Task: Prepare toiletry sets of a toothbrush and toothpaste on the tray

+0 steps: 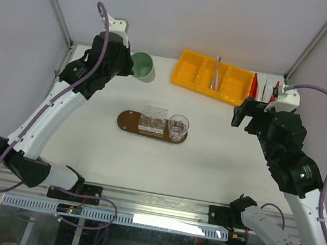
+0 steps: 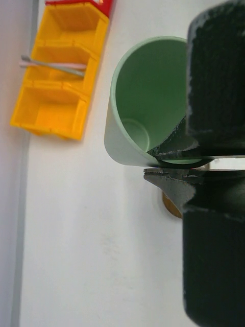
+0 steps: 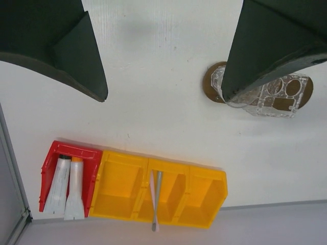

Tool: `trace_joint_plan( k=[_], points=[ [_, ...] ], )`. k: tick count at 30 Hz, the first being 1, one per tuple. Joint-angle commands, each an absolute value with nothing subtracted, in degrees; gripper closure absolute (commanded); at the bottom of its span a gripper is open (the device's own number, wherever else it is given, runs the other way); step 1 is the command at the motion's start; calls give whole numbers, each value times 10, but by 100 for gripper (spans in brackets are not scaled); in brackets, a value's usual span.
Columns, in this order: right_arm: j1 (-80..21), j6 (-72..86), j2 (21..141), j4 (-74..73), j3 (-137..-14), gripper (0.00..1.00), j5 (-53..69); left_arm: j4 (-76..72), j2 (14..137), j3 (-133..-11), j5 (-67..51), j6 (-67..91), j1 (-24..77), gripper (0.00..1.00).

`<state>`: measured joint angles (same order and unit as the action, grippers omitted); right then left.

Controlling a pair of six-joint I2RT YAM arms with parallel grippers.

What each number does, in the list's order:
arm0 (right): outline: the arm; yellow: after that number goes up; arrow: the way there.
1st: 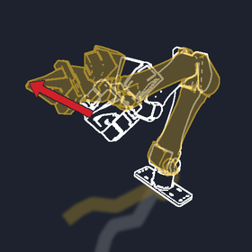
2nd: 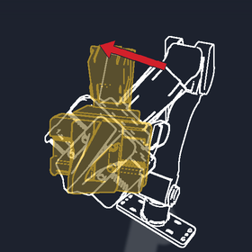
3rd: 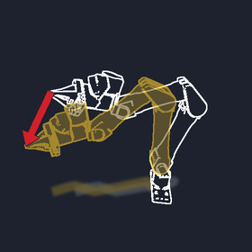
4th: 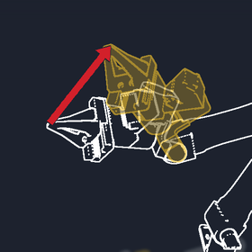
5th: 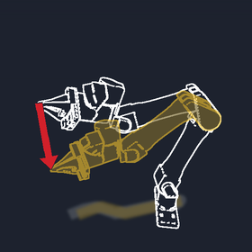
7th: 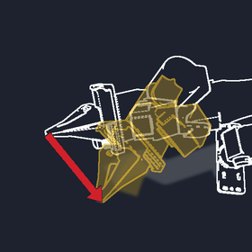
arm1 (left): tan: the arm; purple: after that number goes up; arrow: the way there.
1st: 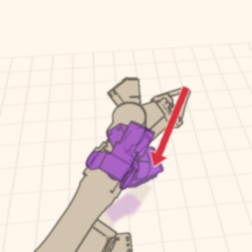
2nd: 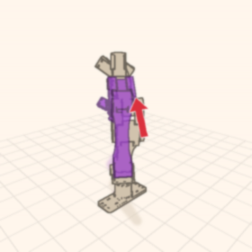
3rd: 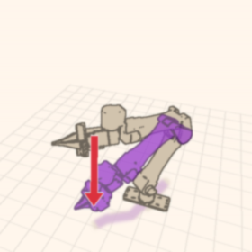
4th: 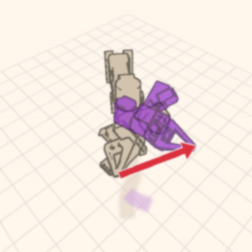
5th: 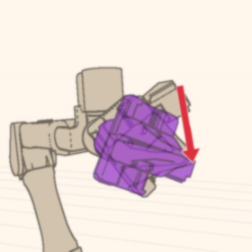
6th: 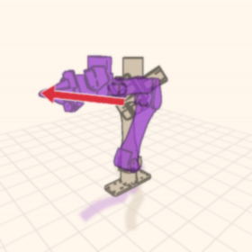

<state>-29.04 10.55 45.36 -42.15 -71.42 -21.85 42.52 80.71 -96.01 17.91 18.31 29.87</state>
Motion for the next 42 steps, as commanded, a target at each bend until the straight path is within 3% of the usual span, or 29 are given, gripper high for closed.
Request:
trace_joint_plan(
  k=[1,8,16,42],
  points=[
    [-293,84,460,-414,-700,2,-243,455,739,-877,165,170,268,100],
    [-293,72,444,-402,-674,2,-255,459,699,-758,155,187,207,100],
    [-293,59,444,-410,-659,2,-276,445,714,-714,91,198,195,100],
    [-293,51,414,-386,-640,2,-279,371,783,-648,129,204,195,100]
  ],
)
